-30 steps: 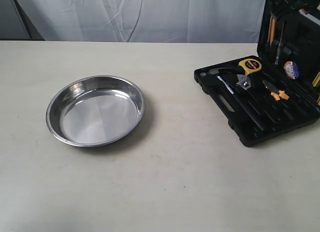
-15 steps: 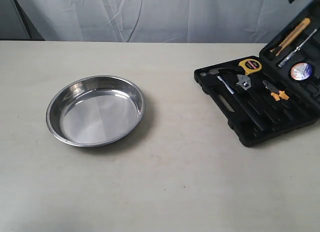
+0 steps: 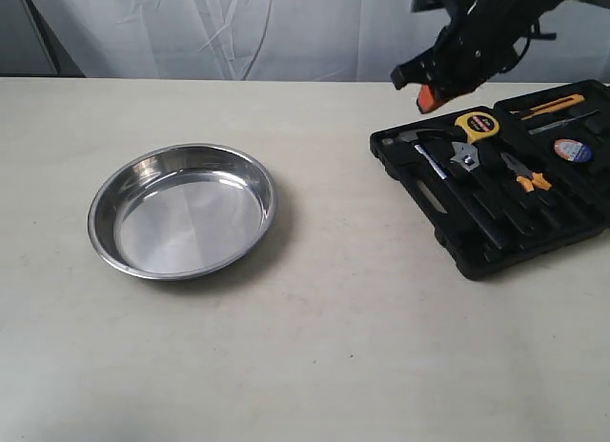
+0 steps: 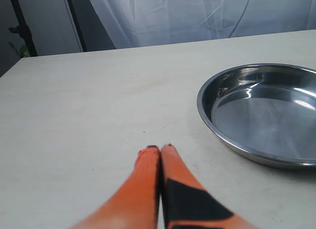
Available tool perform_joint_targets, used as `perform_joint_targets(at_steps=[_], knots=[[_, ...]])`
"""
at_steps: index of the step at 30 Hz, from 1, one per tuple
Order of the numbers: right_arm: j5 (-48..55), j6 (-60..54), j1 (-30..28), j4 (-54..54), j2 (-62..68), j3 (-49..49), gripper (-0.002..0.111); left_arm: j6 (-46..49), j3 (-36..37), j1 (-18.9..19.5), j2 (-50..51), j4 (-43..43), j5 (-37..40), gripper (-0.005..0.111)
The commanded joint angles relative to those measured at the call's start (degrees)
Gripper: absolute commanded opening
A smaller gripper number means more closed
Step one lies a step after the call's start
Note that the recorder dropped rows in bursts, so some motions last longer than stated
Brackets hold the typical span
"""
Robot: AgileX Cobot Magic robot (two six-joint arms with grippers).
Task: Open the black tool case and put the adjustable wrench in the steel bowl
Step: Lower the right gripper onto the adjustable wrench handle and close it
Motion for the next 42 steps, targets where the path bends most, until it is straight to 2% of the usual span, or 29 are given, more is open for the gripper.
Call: perform_joint_targets(at_steps=[1, 4, 8, 15, 19, 20, 22, 23, 24, 25, 26, 27, 28, 30, 35, 37, 42], knots=[[8.0, -5.7, -0.3, 4.4, 3.6, -0.3, 0.000, -0.1, -0.2, 0.2, -0.1, 0.0, -0.6, 0.000], [12.6, -2.8, -0.3, 3.6, 3.7, 0.8, 0.000, -0.1, -0.2, 0.2, -0.1, 0.0, -0.6, 0.000], [7.0, 7.7, -0.4, -2.2, -1.9, 7.6, -0.001, -0.1, -0.2, 0.2, -0.1, 0.0, -0.6, 0.000], [1.2, 34.1, -0.8, -30.6, -11.8, 24.2, -0.001, -0.1, -0.2, 0.2, -0.1, 0.0, -0.6, 0.000], [-6.7, 49.4, -3.3, -44.7, -12.4, 26.9, -0.001, -0.1, -0.2, 0.2, -0.1, 0.0, -0.6, 0.000], [-14.9, 49.9, -4.8, -47.0, -12.4, 26.2, -0.001, -0.1, -0.2, 0.2, -0.1, 0.0, -0.6, 0.000], [-26.5, 45.1, -5.5, -44.4, -11.8, 23.4, -0.001, -0.1, -0.2, 0.2, -0.1, 0.0, -0.6, 0.000], [-27.7, 42.9, -5.5, -42.3, -11.2, 22.0, -0.001, -0.1, -0.2, 0.2, -0.1, 0.0, -0.6, 0.000], [-21.9, 32.1, -5.3, -31.4, -9.3, 16.9, -0.001, -0.1, -0.2, 0.2, -0.1, 0.0, -0.6, 0.000], [-17.4, 26.3, -5.3, -25.8, -8.2, 13.9, -0.001, -0.1, -0.2, 0.2, -0.1, 0.0, -0.5, 0.000], [-6.1, 13.8, -5.5, -14.4, -4.6, 8.6, -0.001, -0.1, -0.2, 0.2, -0.1, 0.0, -0.5, 0.000], [-1.7, 10.7, -5.5, -11.2, -2.9, 6.5, -0.001, -0.1, -0.2, 0.2, -0.1, 0.0, -0.5, 0.000], [2.6, 9.8, -5.5, -10.2, 0.1, 4.3, -0.001, -0.1, -0.2, 0.2, -0.1, 0.0, -0.5, 0.000], [4.4, 9.8, -5.5, -11.4, 2.2, 3.7, 0.003, -0.1, -0.2, 0.2, -0.1, 0.0, -0.5, 0.000], [2.8, 9.9, -5.5, -13.4, 3.2, 3.7, 0.047, -0.1, -0.2, 0.2, -0.1, 0.0, -0.5, 0.000], [2.1, 9.9, -5.5, -13.6, 3.6, 3.7, 0.050, -0.1, -0.2, 0.2, -0.1, 0.0, -0.5, 0.000], [2.8, 9.9, -5.5, -13.2, 5.8, 3.7, 0.047, -0.1, -0.2, 0.2, -0.1, 0.0, -0.5, 0.000]])
